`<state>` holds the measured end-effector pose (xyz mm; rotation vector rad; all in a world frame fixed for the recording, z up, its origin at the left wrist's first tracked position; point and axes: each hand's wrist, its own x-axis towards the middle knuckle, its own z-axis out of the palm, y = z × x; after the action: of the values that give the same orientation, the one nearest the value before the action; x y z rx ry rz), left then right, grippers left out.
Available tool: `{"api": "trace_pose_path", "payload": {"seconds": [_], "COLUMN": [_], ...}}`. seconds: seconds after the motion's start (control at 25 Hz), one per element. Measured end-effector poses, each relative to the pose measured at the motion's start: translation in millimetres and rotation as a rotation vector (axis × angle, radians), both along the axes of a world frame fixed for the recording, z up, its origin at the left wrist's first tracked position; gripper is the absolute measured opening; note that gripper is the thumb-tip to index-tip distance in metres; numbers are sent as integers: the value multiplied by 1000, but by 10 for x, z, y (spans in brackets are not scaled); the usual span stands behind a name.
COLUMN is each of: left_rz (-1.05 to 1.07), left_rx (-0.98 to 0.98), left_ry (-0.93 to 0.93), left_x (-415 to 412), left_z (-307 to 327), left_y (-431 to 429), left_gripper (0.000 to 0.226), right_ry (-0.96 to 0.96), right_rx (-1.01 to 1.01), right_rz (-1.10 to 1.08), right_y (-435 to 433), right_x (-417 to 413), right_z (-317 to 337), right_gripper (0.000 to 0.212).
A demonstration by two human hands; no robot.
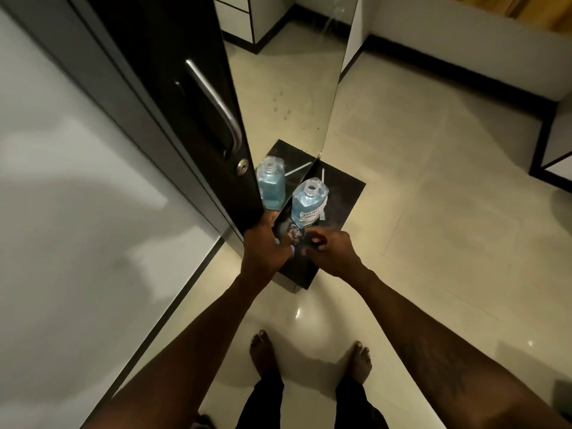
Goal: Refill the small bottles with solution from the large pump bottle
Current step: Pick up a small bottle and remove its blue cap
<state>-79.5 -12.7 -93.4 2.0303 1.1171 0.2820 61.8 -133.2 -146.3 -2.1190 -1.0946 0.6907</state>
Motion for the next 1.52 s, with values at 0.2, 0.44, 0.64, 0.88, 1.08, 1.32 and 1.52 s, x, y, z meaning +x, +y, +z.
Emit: {"api": "trace_pose_path", "payload": {"seconds": [0.2,0.44,0.64,0.88,1.08,1.32,1.52], "left_rz": [-68,-79,-158,-211,-165,-212,-207], "left_rx": [-23,-45,45,83,95,163,97], "left_ry": [18,36,-44,-51,-199,-247,-305], "left_x": [-117,-199,-214,162,562,850,933], "left_z": [-54,-93,85,620,1171,1465,1427], "left_y": [3,27,9,-178,-337,-407,-366], "left_gripper": [64,59,53,66,55,45,38], "right_ry": [-64,-63,-62,159,237,-161,-129], "right_rx": [8,-104,20,171,256,82,34], "right_rz": [159,135,10,-208,-216,-71,123], "right_y": [154,232,154,58,-140,-198,-241], "right_x": [-247,-290,-174,228,626,837,965], "right_z": [-80,-280,51,1171,1922,2353,2524], "right_gripper": [20,20,8,17,15,28,25]}}
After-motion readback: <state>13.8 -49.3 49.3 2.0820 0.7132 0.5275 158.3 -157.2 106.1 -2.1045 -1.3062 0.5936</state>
